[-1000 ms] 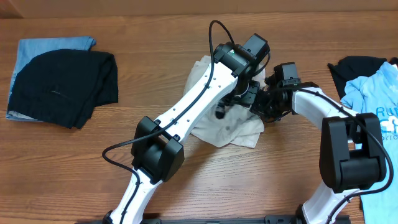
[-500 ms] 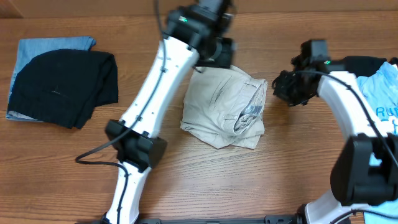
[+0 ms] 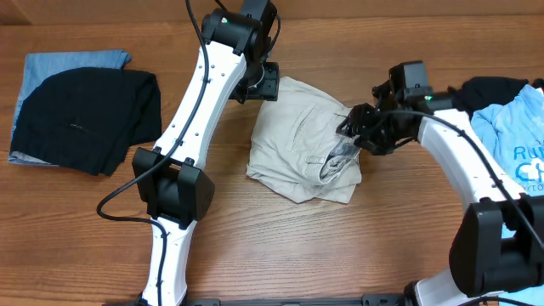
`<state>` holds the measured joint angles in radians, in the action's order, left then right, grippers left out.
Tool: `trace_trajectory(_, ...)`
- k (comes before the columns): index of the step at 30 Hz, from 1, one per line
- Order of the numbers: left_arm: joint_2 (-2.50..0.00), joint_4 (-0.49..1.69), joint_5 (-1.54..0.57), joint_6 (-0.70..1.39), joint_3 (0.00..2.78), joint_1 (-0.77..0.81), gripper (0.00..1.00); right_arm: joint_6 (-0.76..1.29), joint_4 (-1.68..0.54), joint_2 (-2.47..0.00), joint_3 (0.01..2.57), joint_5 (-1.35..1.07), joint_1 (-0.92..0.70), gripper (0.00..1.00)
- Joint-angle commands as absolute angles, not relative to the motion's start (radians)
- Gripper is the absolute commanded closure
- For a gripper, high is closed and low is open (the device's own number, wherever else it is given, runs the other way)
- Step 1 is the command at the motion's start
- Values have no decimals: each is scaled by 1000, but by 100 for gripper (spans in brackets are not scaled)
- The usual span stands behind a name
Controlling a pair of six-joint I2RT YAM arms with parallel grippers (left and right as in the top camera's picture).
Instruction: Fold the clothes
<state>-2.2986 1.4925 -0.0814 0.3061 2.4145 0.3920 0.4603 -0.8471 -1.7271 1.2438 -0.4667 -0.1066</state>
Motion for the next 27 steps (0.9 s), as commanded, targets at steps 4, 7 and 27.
trace_trajectory(4,-2286,1492,-70,284,2411,392,43,506,-699,-1728,1158,-563,-112,67)
trace_trajectory(7,-2286,1491,-70,283,2411,392,43,507,-680,-1727,1158,-572,-112,70)
trace_trajectory(27,-2286,1491,-71,265,2411,393,46,178,-482,-1840,1172,-152,-33,96)
